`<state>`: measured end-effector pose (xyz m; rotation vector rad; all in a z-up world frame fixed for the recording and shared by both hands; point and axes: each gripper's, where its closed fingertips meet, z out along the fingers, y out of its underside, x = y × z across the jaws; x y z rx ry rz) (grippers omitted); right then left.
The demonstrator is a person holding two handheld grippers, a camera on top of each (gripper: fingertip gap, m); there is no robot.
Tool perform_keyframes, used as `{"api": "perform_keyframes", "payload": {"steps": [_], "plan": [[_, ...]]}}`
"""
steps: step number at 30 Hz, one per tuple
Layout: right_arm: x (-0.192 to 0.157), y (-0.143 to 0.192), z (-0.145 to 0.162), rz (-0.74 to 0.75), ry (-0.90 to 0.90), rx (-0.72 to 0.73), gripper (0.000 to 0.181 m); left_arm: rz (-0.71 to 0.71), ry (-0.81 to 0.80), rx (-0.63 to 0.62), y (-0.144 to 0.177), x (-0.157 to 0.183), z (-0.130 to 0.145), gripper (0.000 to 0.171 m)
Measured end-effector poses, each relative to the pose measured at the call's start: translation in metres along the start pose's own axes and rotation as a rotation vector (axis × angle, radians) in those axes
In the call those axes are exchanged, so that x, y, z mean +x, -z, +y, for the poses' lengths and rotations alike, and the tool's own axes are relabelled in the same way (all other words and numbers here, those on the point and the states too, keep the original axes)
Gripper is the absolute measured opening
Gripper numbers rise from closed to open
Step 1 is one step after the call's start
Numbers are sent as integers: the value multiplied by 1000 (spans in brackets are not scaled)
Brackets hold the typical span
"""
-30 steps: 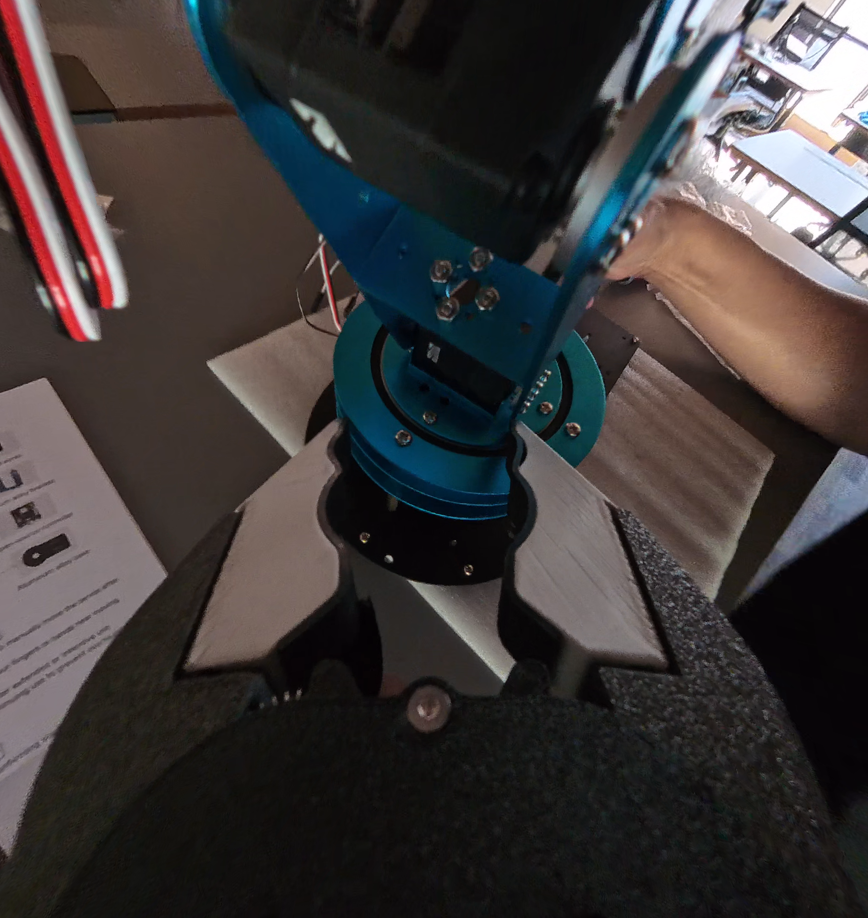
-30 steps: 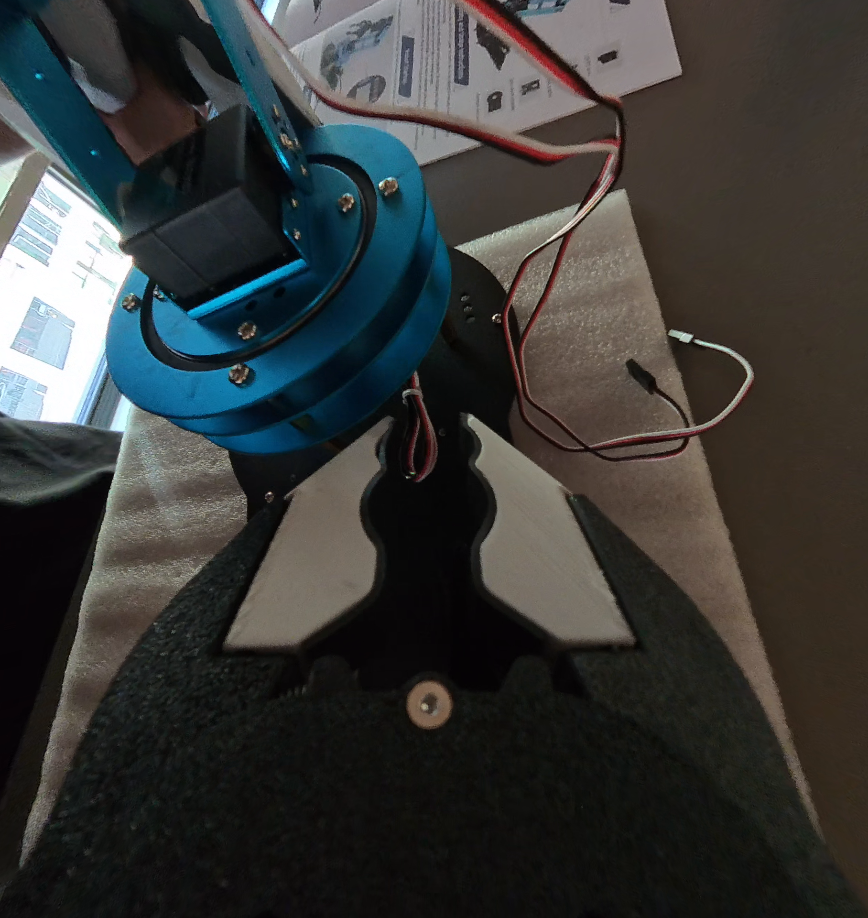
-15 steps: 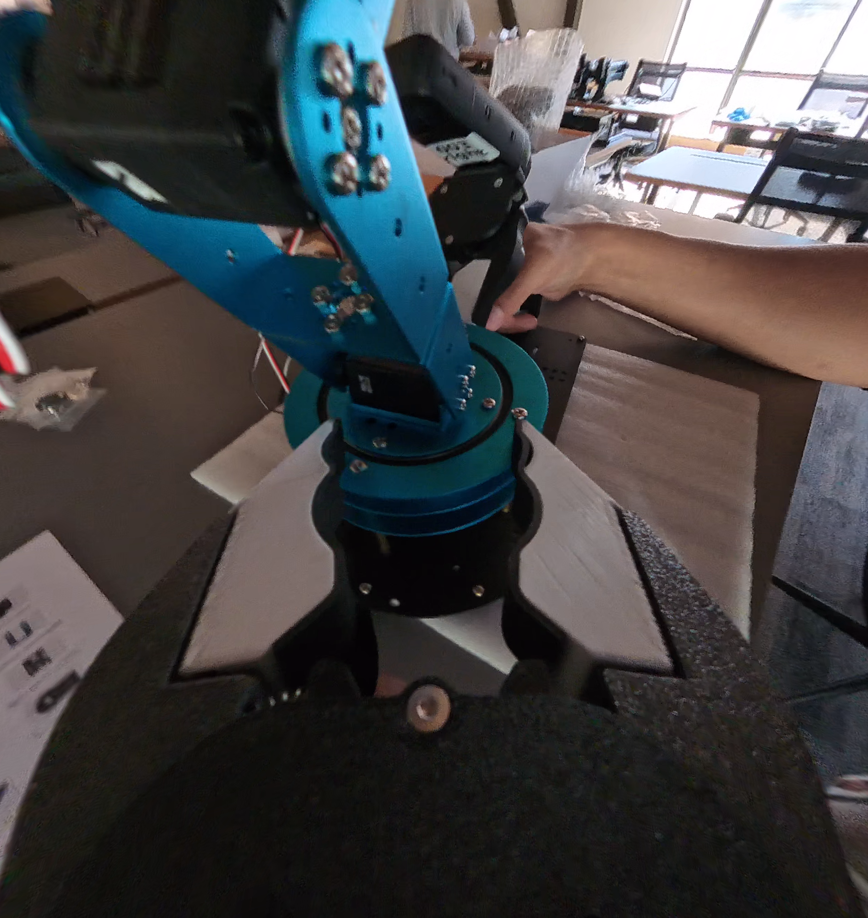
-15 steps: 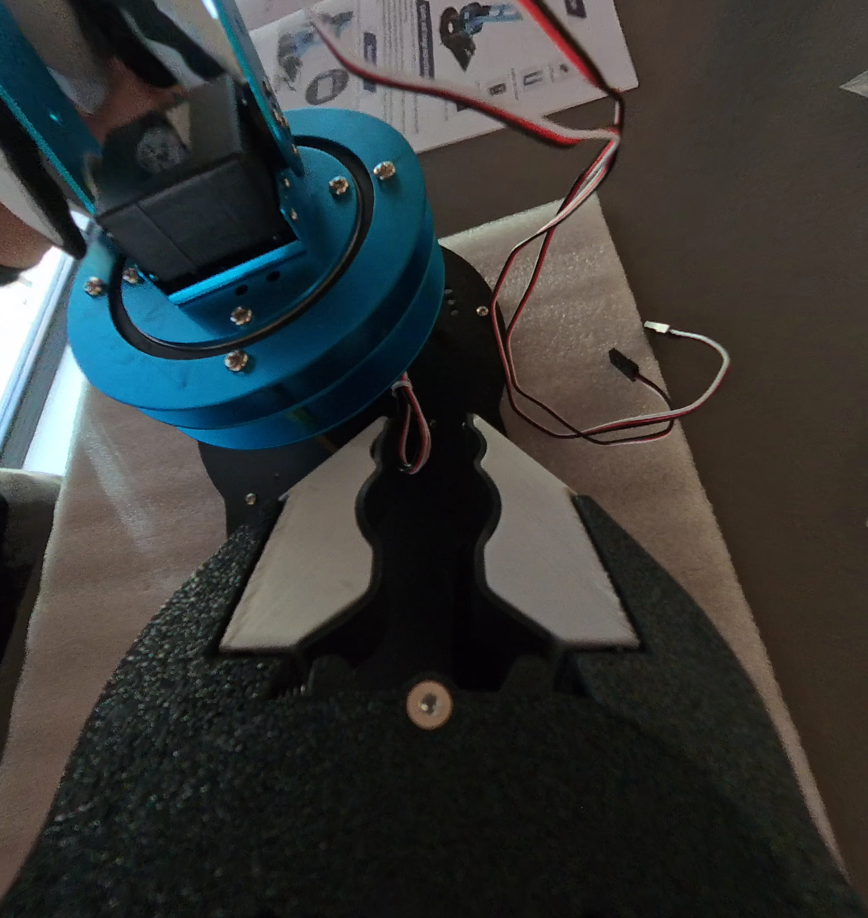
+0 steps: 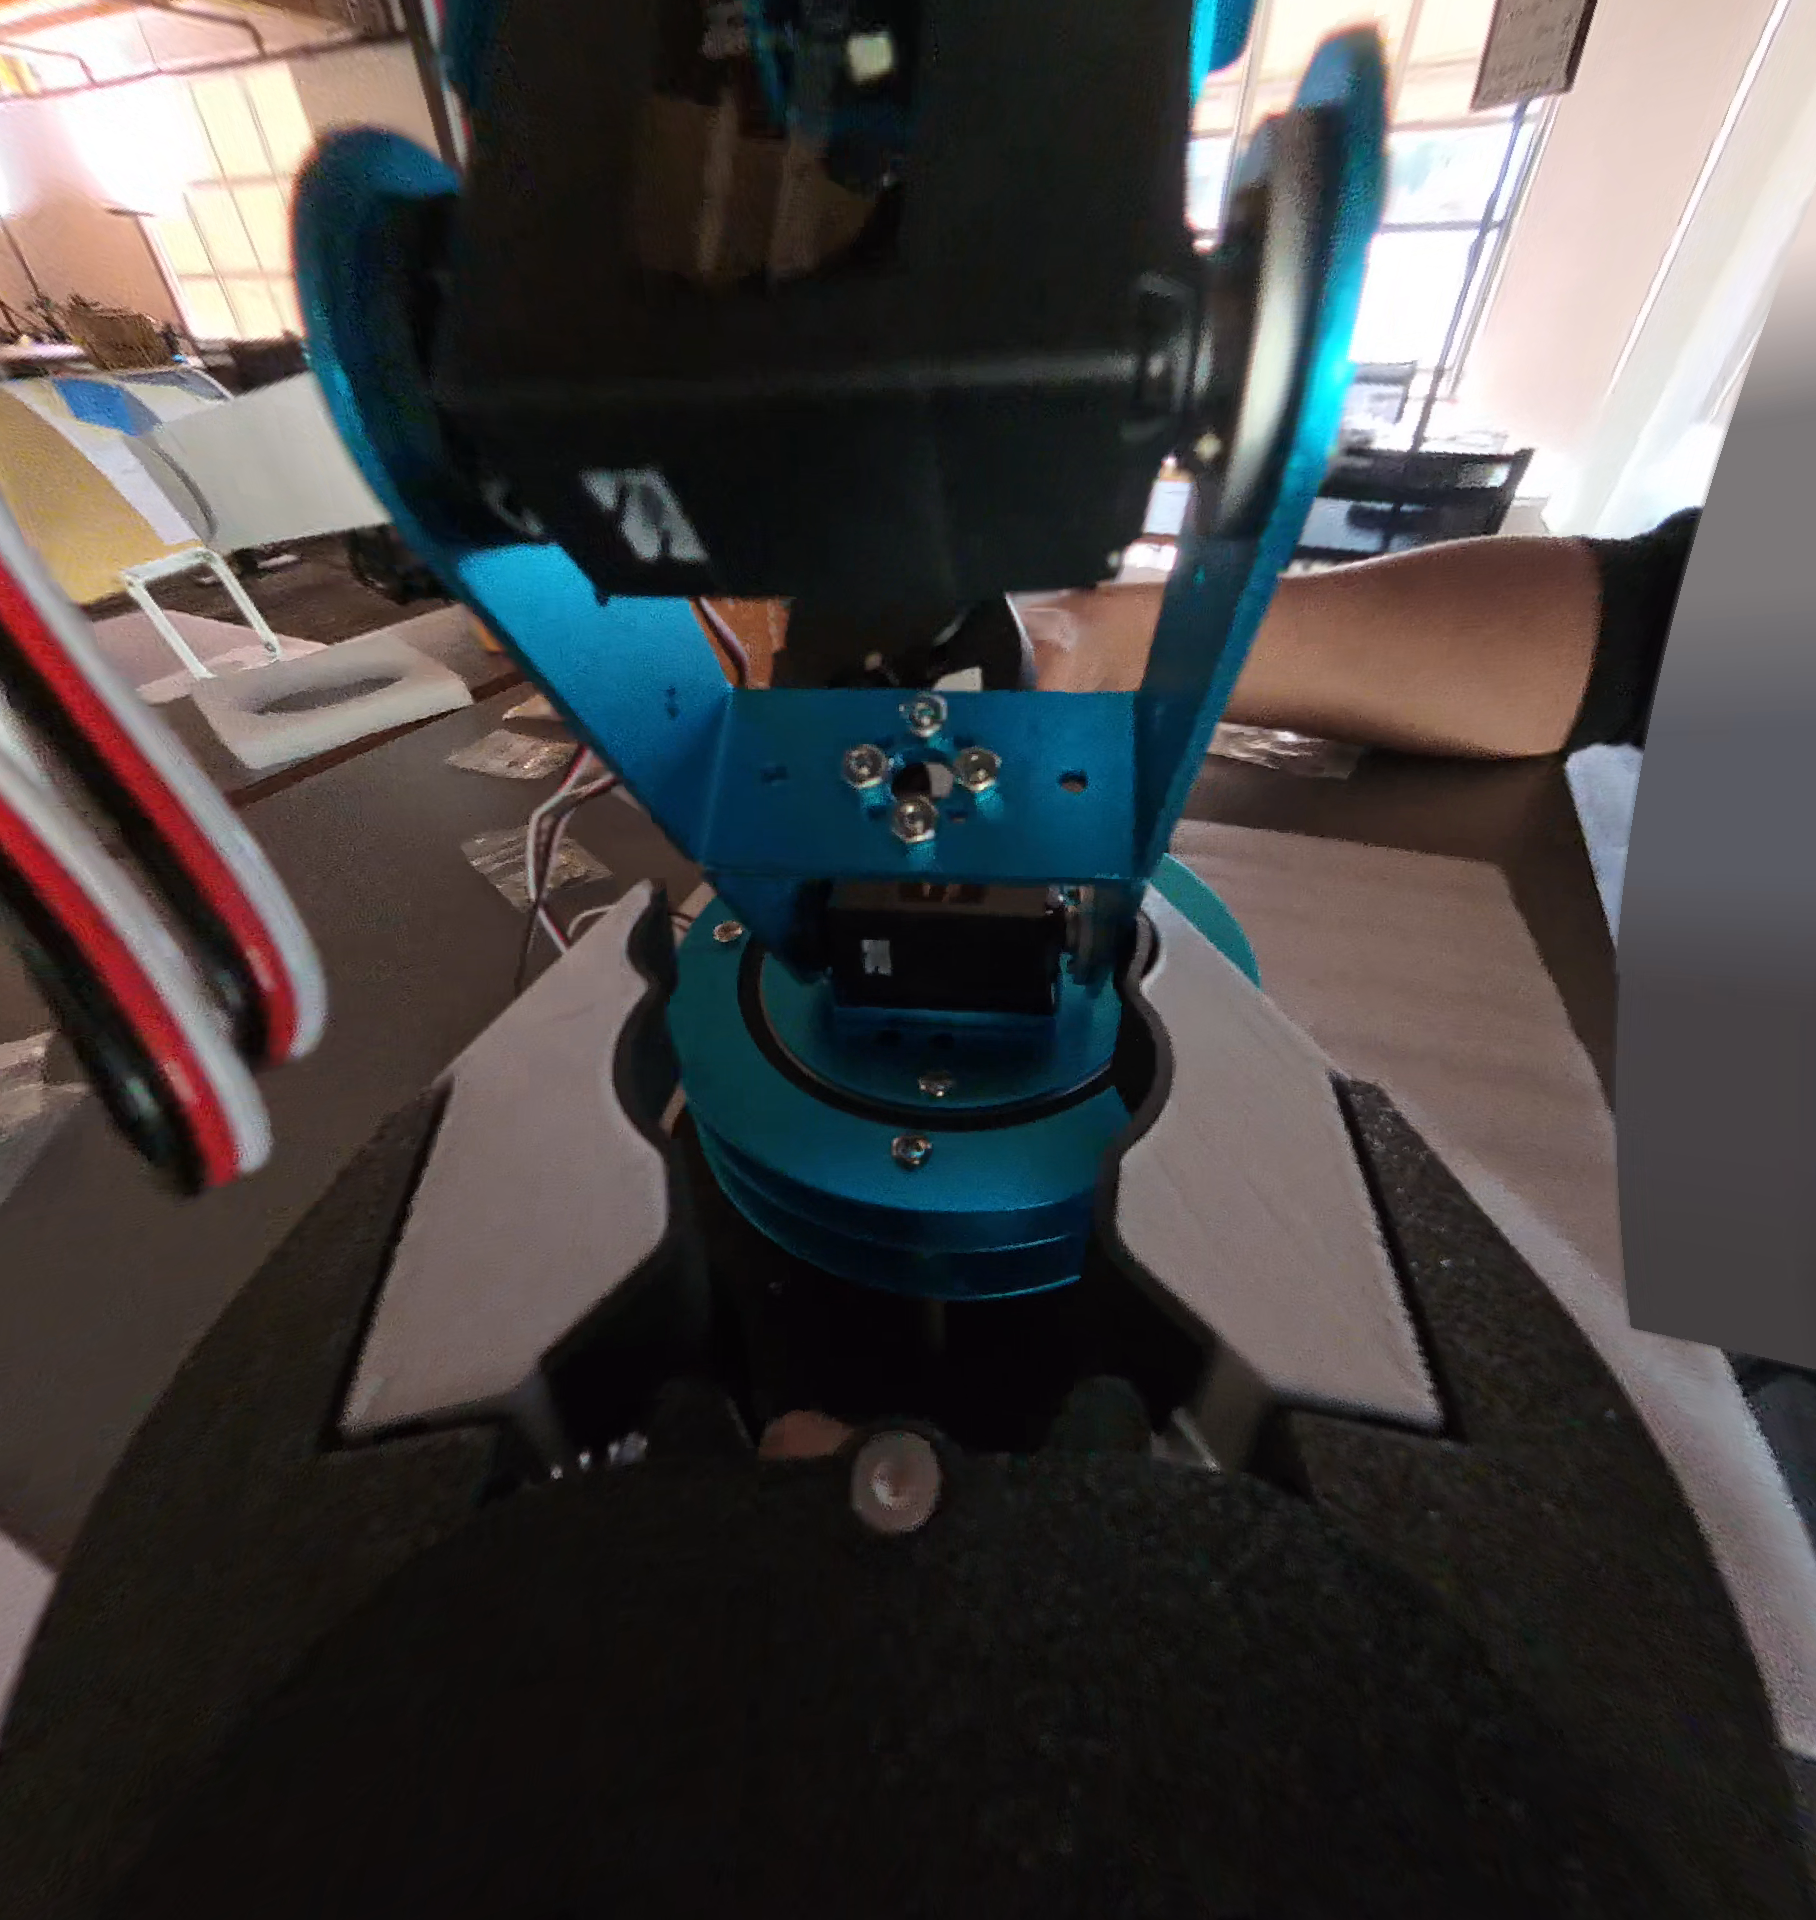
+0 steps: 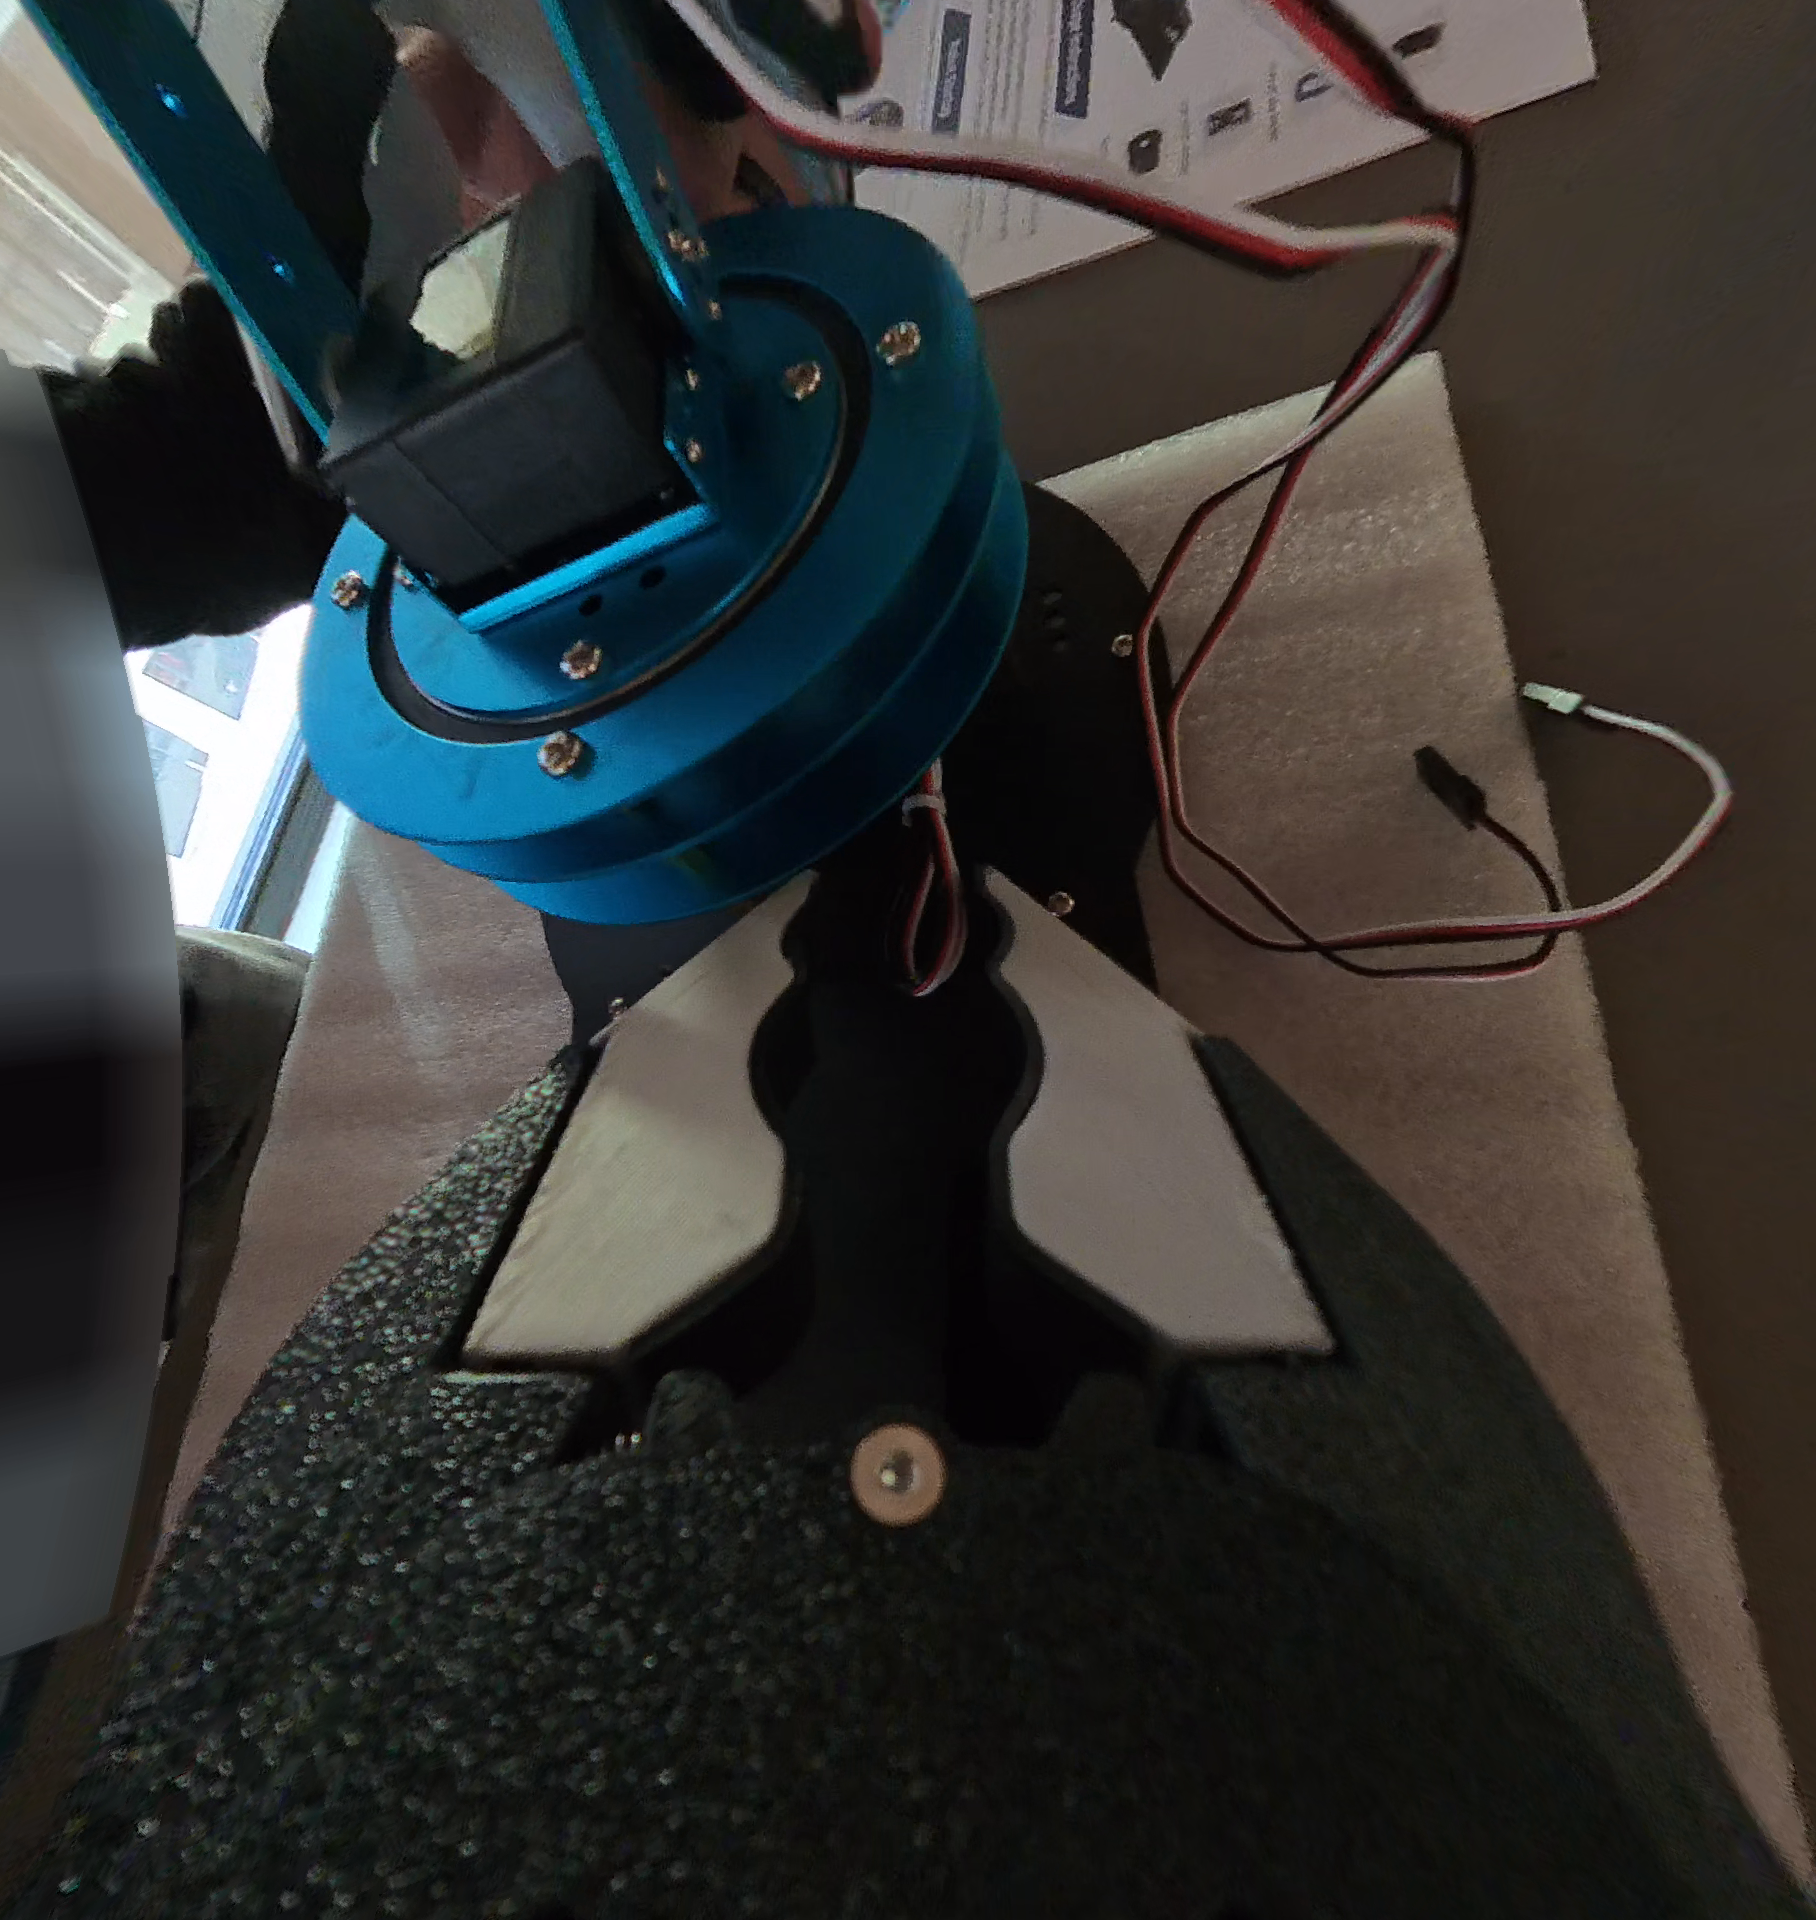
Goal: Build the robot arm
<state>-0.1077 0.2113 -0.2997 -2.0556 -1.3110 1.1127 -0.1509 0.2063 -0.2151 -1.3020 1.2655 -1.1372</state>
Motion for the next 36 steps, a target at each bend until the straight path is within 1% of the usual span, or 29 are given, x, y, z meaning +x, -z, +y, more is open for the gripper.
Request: {"api": "perform_keyframes", "payload": {"steps": [1, 3, 5, 9, 11, 12, 13, 16, 17, 21, 22, 23, 27, 30, 32, 34, 35, 36], "plan": [[0, 0, 0, -1, 6, -3, 28, 10, 2, 10, 0, 2, 0, 81], [1, 1, -2, 10, 5, 9, 32, 30, -24, 23, 1, 7, -1, 66], [3, 2, -3, 52, 42, 22, 33, 31, -22, 26, 2, 8, -1, 69], [12, -1, -1, 167, 104, -10, 35, 36, -10, 31, 2, 8, -1, 65], [15, -2, -1, 218, 145, -19, 31, 31, -11, 31, 2, 8, -1, 66], [15, -3, -1, 232, 161, -22, 31, 27, -14, 30, 2, 8, -1, 68], [16, -3, -1, 242, 169, -23, 30, 21, -16, 27, 2, 8, -1, 66], [19, -2, -2, 259, 159, -21, 24, 5, -26, 22, 3, 7, 0, 66], [21, -1, -2, 271, 165, -19, 25, 3, -28, 22, 3, 7, 0, 66], [23, -1, -3, 309, 176, -20, 34, -2, -27, 24, 3, 7, 0, 66], [26, -1, -4, 324, 166, -16, 39, -3, -26, 26, 3, 7, 0, 66], [30, 0, -4, 348, 150, -19, 50, -3, -25, 27, 3, 7, 0, 66], [29, 3, -8, 339, 145, 13, 48, -10, -28, 28, 3, 7, 0, 66], [32, 1, -7, 359, 136, 5, 56, -14, -29, 29, 3, 7, 0, 66], [33, 0, -7, 384, 150, -6, 64, -14, -27, 30, 3, 7, 0, 66], [34, 1, -8, 416, 170, -8, 61, -15, -28, 30, 3, 7, 0, 67], [34, 2, -9, 422, 180, -1, 65, -16, -30, 30, 3, 7, 0, 68], [36, 3, -10, 432, 181, 5, 63, -17, -31, 30, 3, 7, 0, 66]]}}
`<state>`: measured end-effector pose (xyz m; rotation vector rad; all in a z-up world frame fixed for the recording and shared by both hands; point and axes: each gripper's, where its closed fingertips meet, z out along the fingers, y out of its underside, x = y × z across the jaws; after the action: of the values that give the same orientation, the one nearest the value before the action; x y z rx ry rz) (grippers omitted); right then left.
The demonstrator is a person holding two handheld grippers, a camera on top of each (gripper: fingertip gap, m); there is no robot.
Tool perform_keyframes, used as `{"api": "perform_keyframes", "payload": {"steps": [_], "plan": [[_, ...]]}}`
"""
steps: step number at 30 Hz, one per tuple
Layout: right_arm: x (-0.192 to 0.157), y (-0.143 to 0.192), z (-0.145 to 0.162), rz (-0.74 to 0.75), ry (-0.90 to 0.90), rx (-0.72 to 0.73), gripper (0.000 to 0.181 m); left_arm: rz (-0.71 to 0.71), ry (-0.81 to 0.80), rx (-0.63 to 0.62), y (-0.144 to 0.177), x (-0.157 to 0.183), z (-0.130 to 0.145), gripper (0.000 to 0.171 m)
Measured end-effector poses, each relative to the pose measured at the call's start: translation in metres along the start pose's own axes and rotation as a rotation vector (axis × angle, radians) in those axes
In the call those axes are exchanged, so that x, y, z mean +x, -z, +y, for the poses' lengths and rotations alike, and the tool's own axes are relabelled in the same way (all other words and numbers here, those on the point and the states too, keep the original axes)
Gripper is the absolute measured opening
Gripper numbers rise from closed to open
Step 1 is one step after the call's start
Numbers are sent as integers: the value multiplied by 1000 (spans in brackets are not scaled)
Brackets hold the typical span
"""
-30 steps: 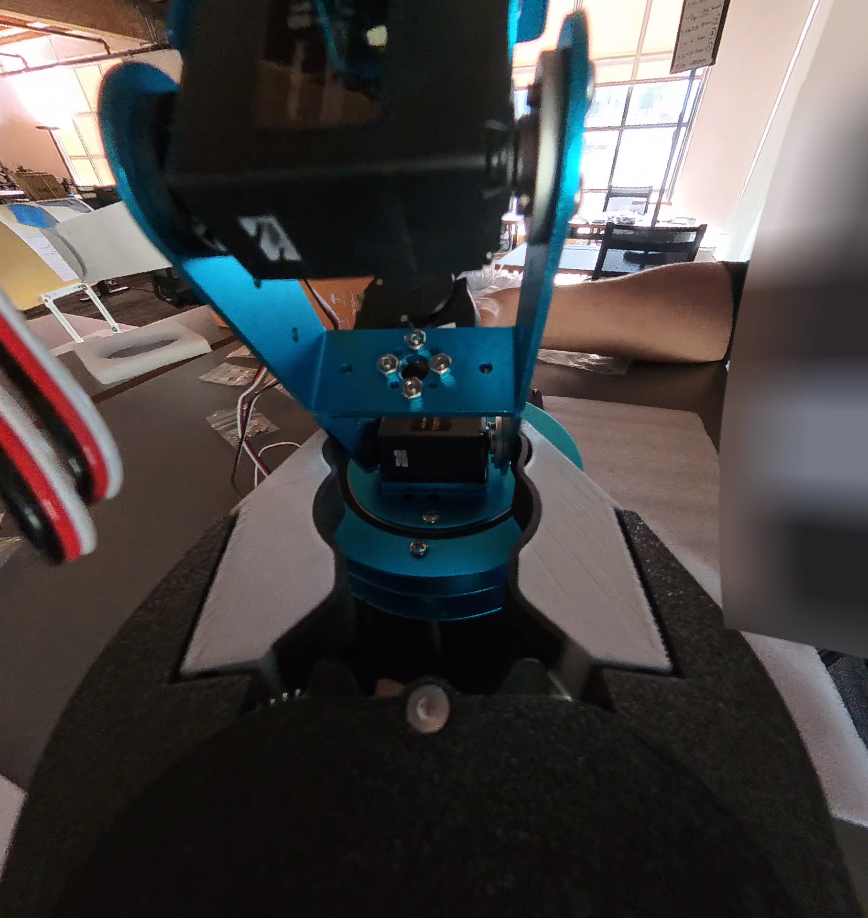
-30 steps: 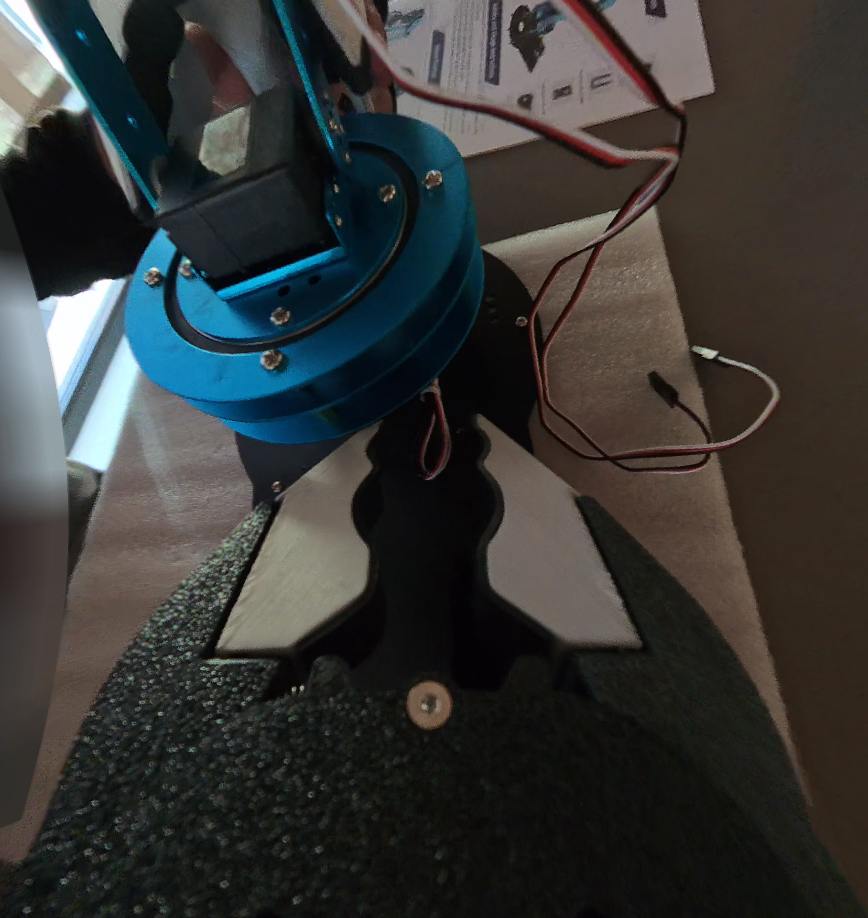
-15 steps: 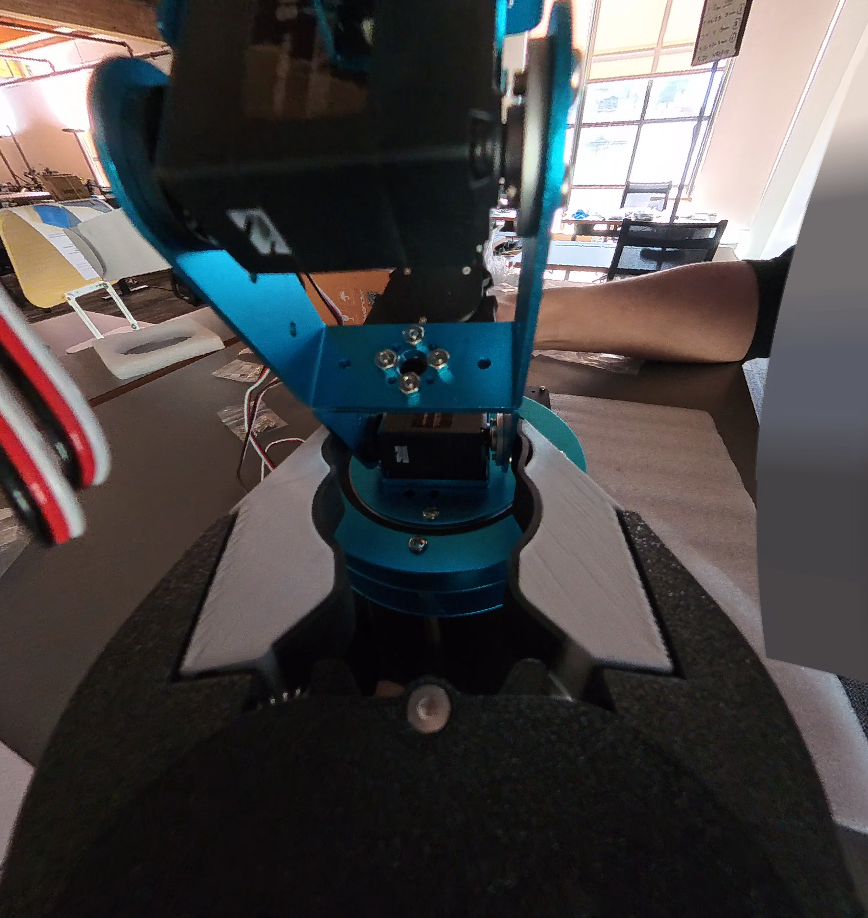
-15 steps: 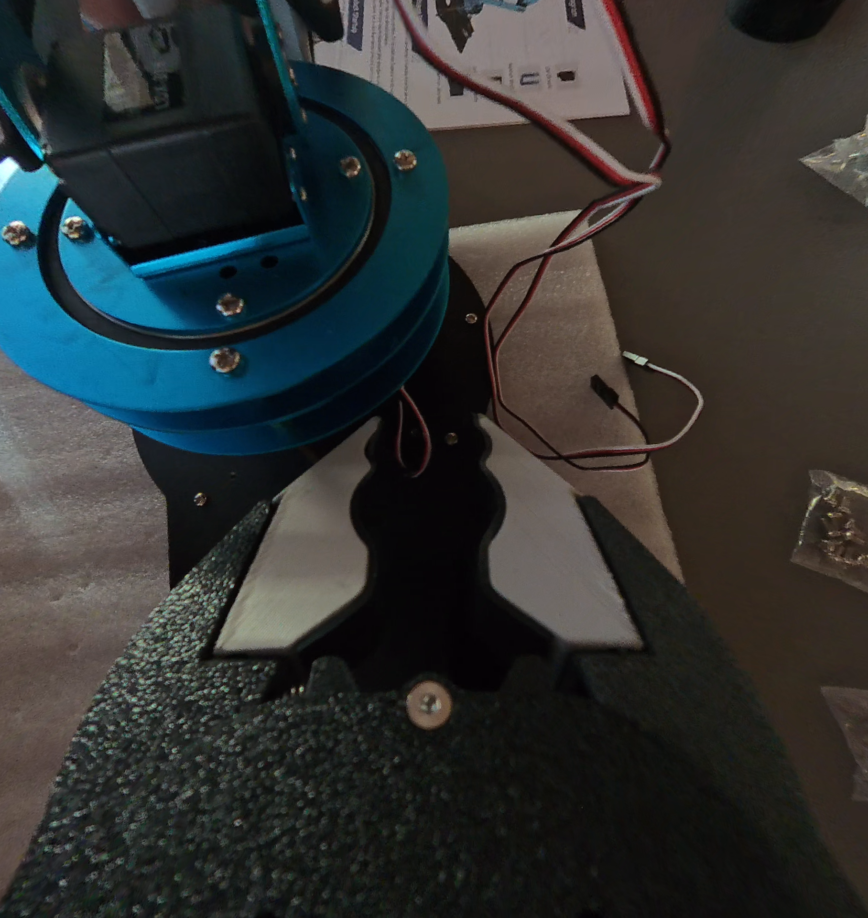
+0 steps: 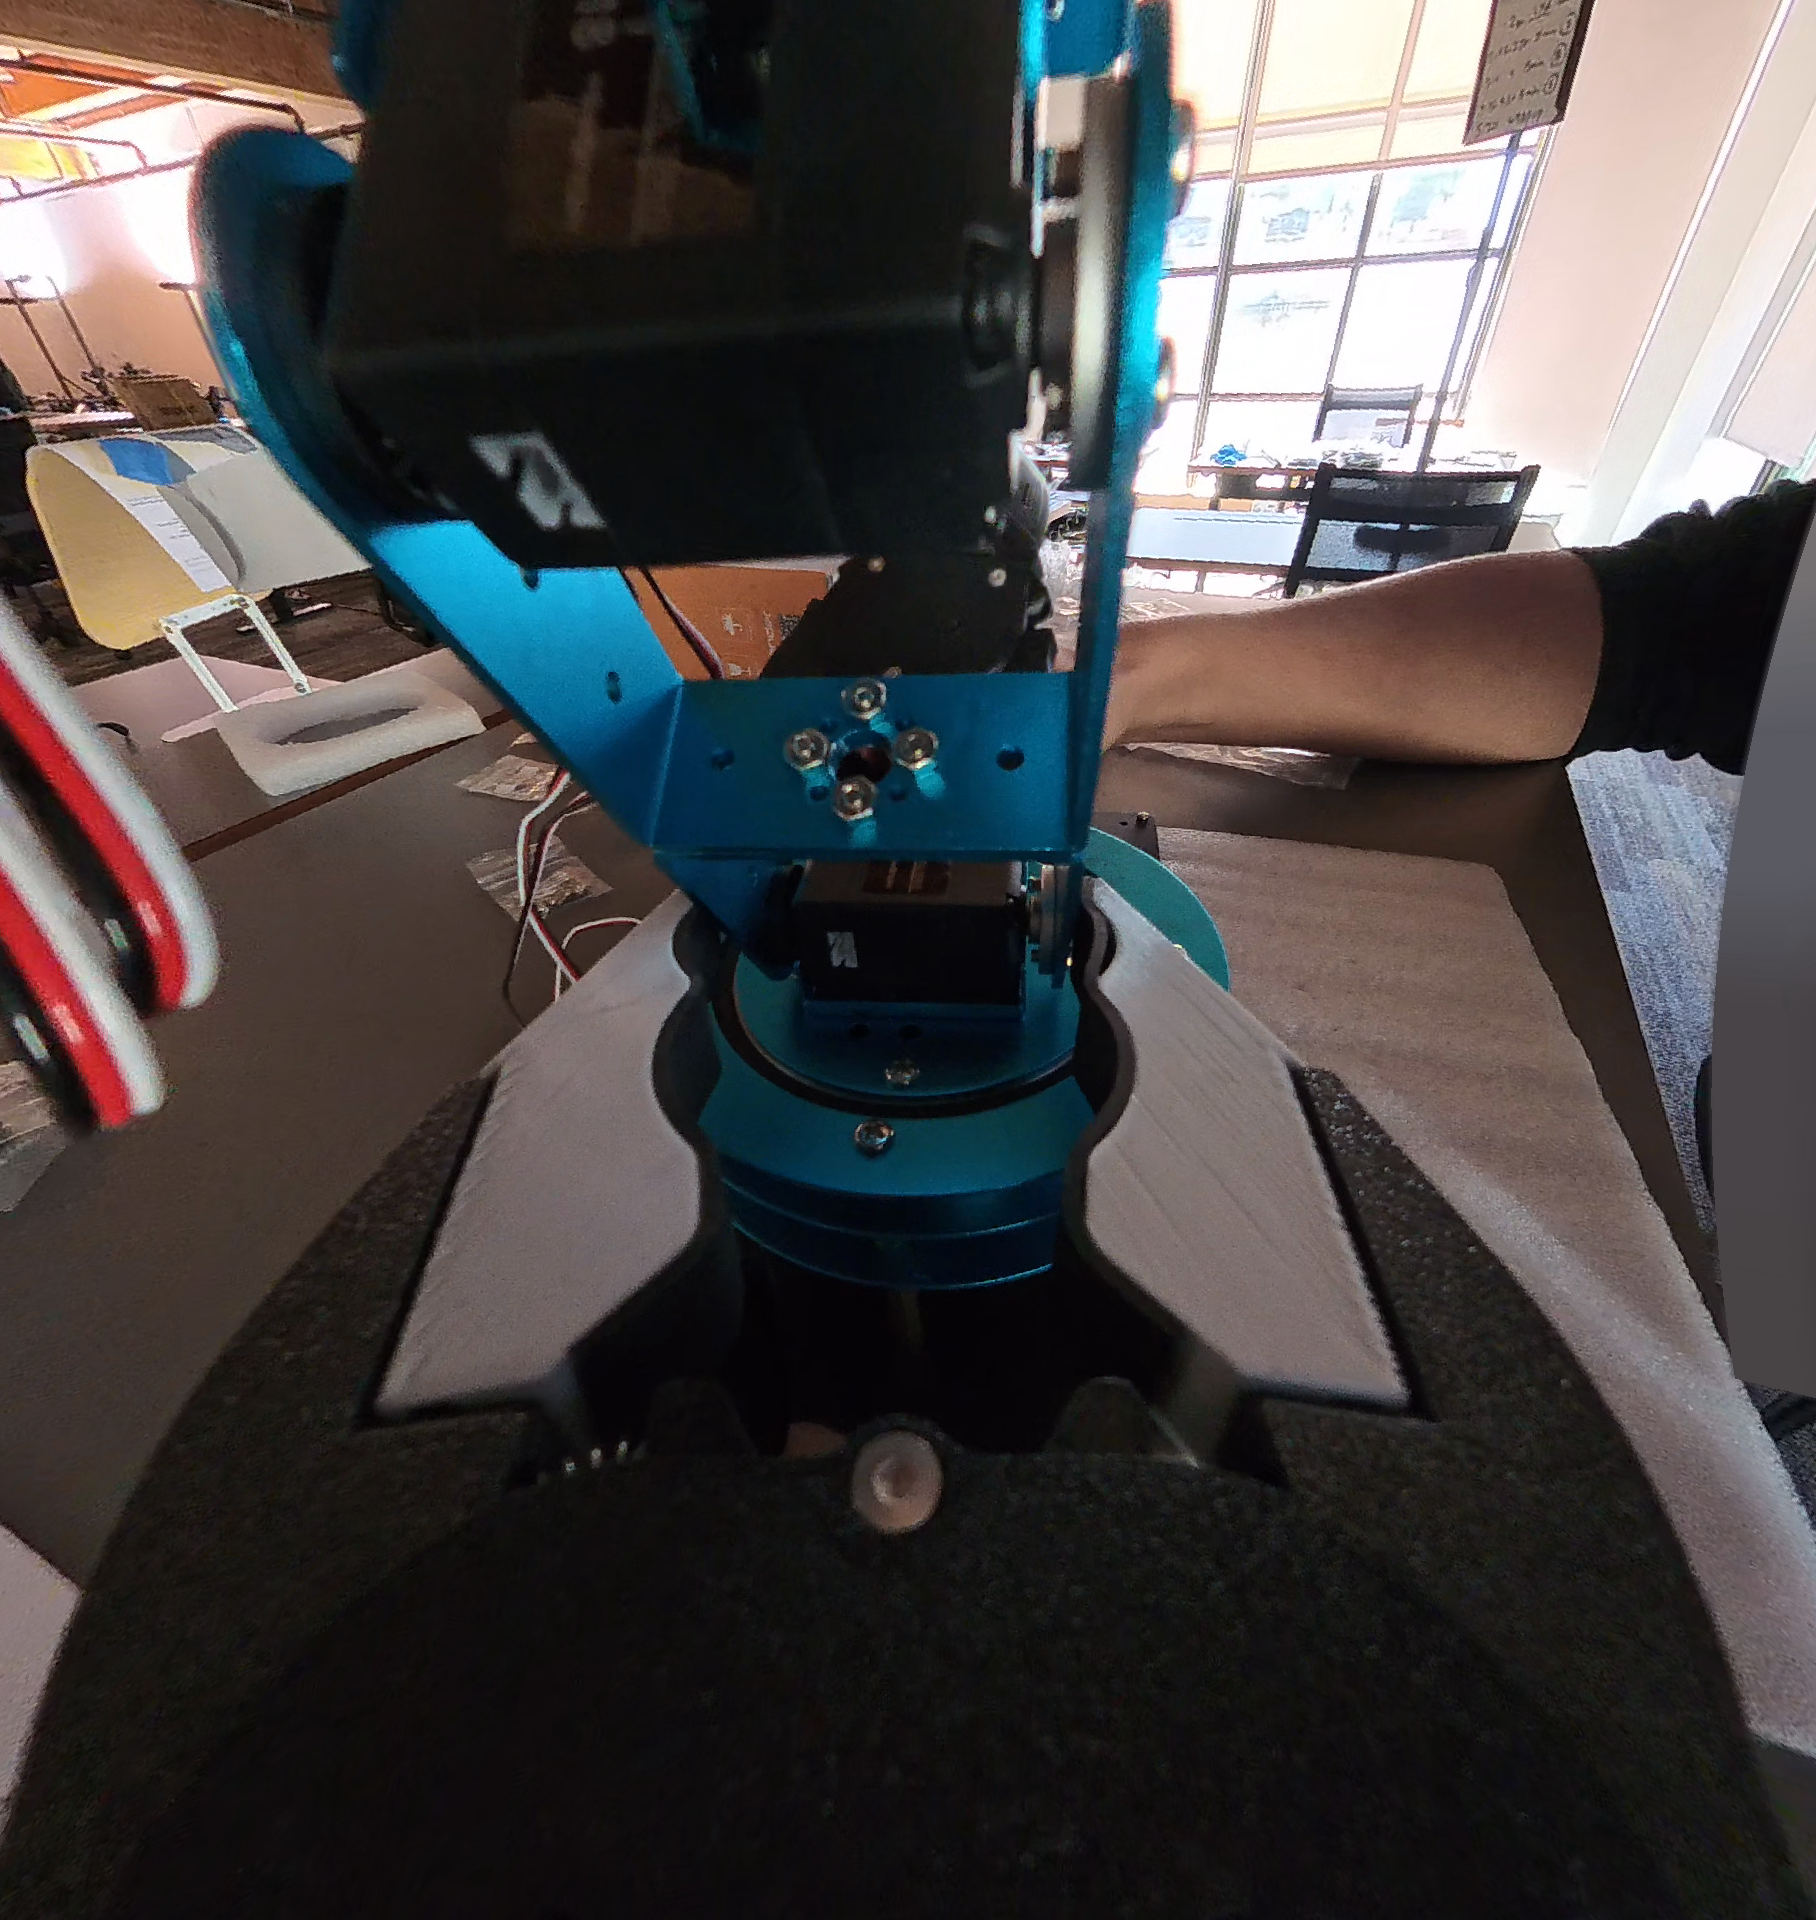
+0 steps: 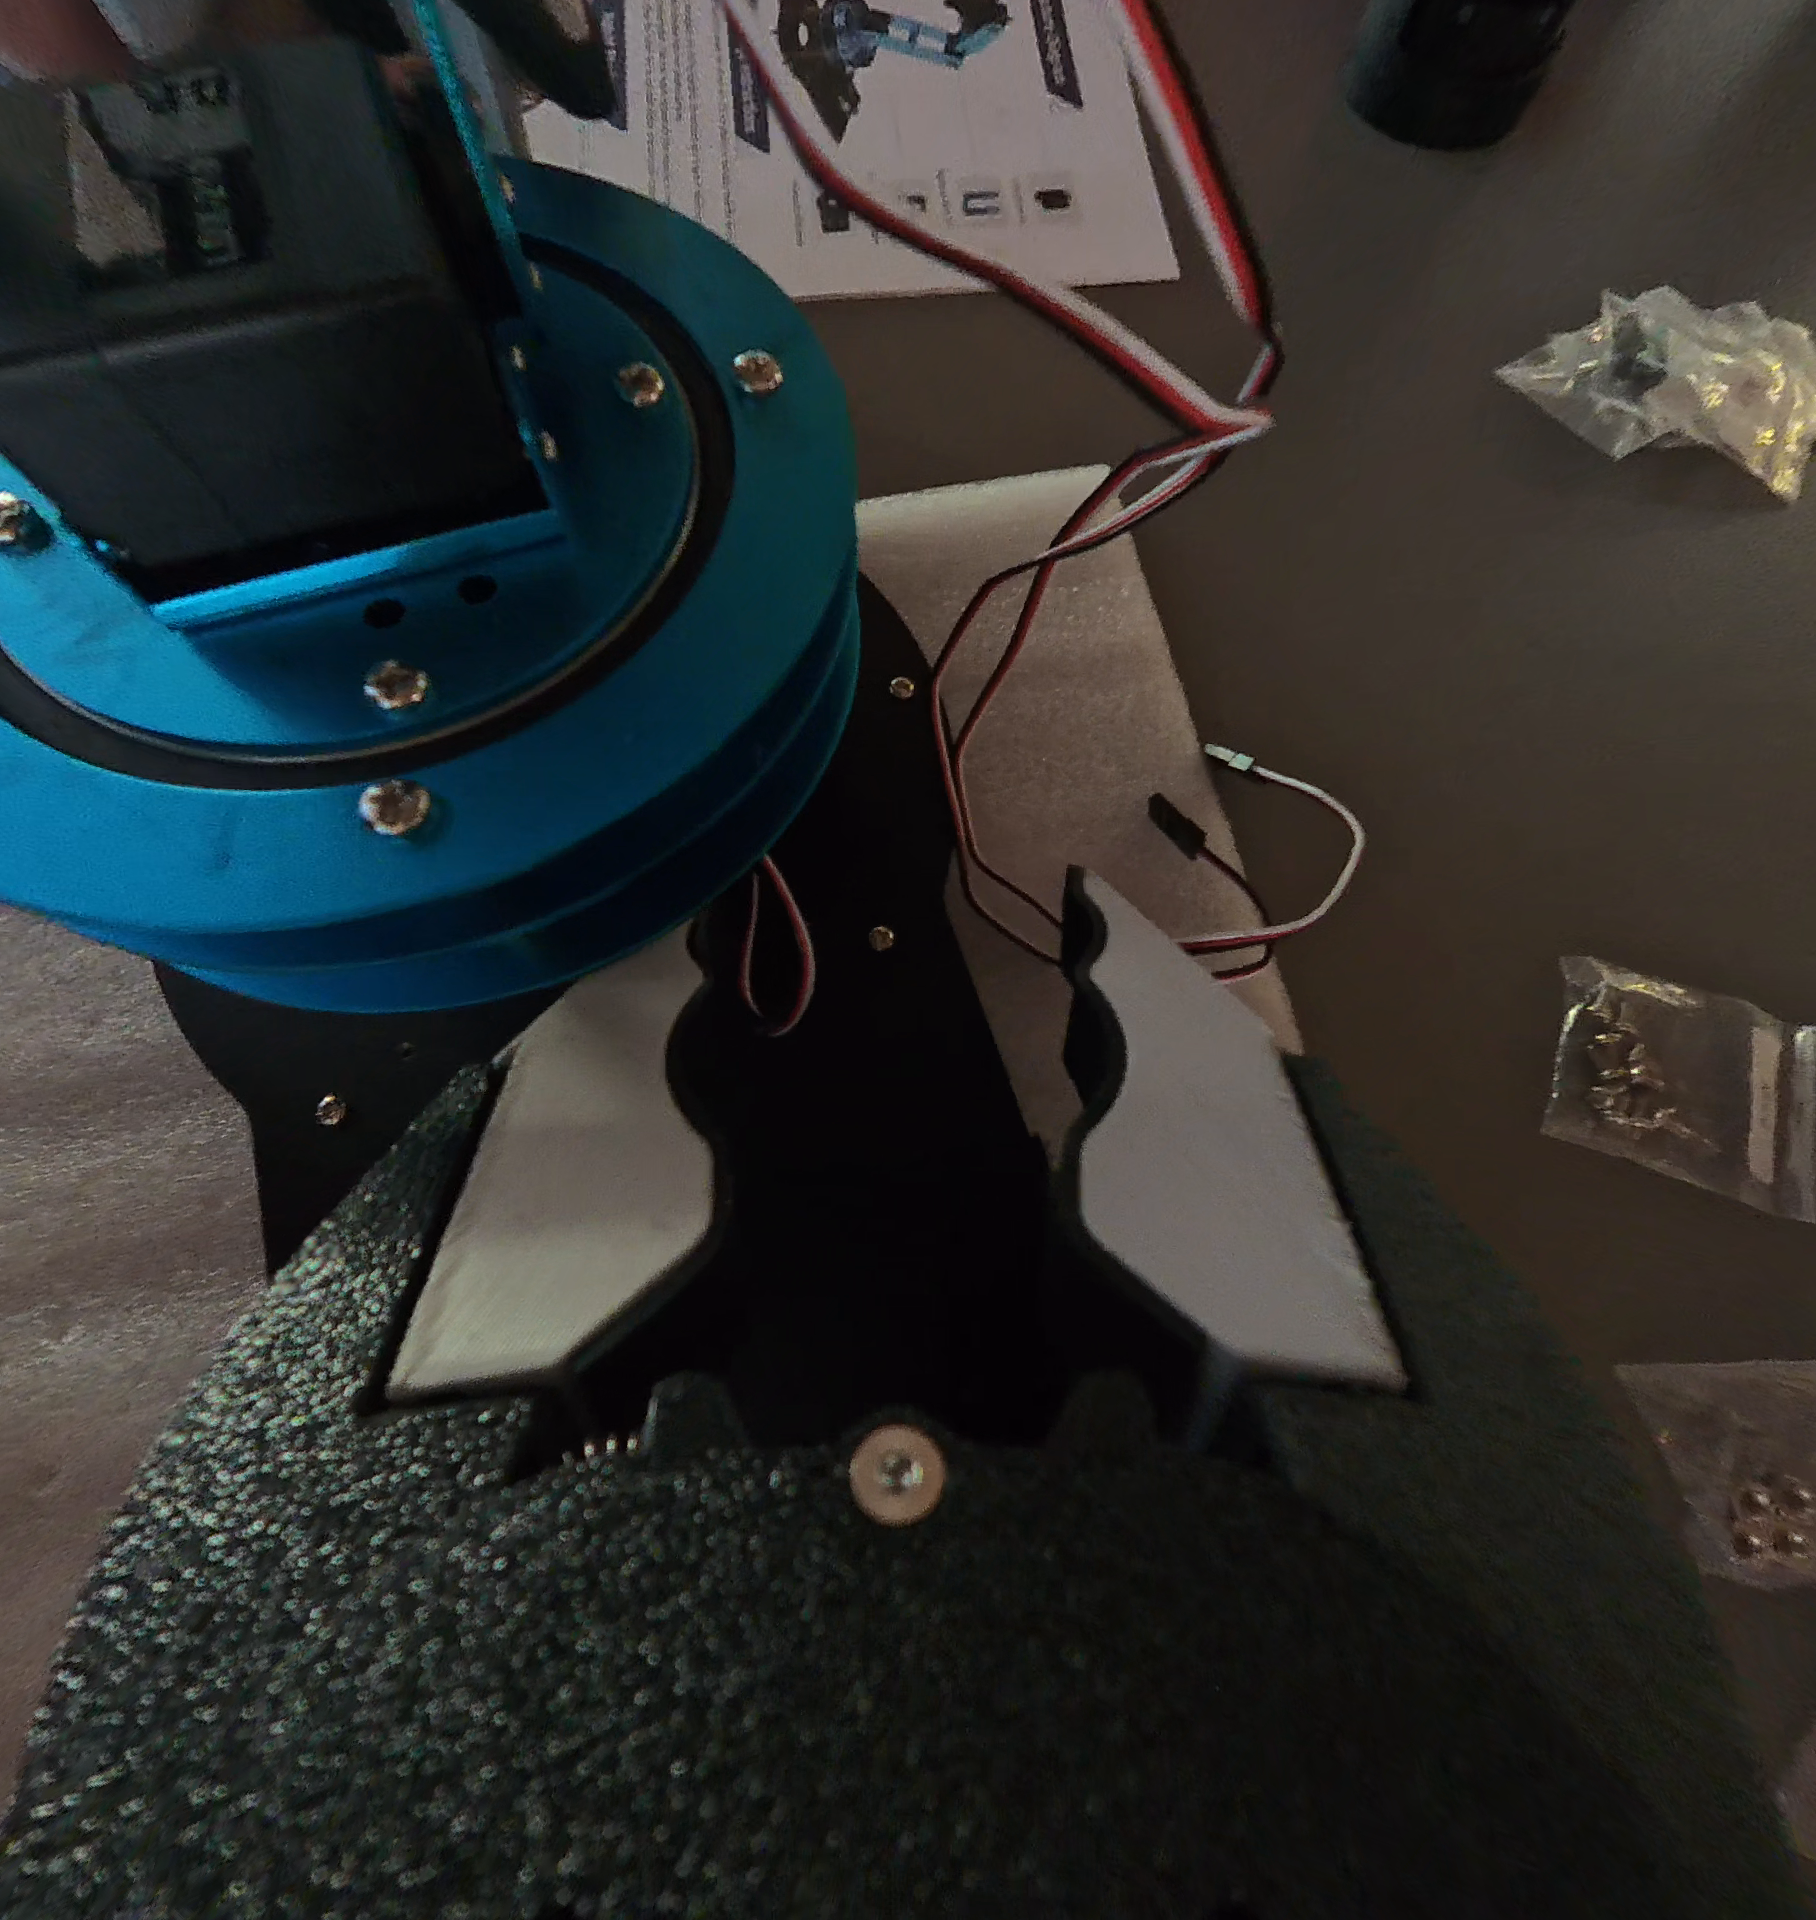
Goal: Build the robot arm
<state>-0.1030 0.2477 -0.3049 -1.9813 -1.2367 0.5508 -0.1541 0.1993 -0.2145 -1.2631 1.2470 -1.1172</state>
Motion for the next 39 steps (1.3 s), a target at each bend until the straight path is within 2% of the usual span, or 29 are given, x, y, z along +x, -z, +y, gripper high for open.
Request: {"api": "perform_keyframes", "payload": {"steps": [7, 10, 13, 19, 23, 29, 31, 34, 39], "plan": [[8, 0, 0, 0, -75, 1, 69, -10, -4, 3, 0, -1, 0, 66], [8, -3, 6, -61, -241, -32, 77, -23, -15, 6, 1, -1, -1, 67], [15, -2, 5, -44, -304, -21, 69, -31, -21, 8, 1, -1, -1, 67], [11, -1, 4, -66, -296, -20, 75, -30, -20, 7, 1, -1, -1, 67], [13, -3, 6, -12, -222, -32, 74, -28, -19, 7, 1, -1, -1, 67], [26, -1, 8, 75, -162, -40, 95, -29, -20, 7, 1, -1, -1, 67], [22, -1, 7, 46, -173, -39, 87, -30, -21, 7, 1, -1, -1, 67], [7, 1, 2, -86, -224, -4, 77, -30, -23, 7, 1, -1, -1, 67], [8, -1, 5, -76, -236, -22, 84, -26, -18, 8, 2, -1, -1, 68]]}}
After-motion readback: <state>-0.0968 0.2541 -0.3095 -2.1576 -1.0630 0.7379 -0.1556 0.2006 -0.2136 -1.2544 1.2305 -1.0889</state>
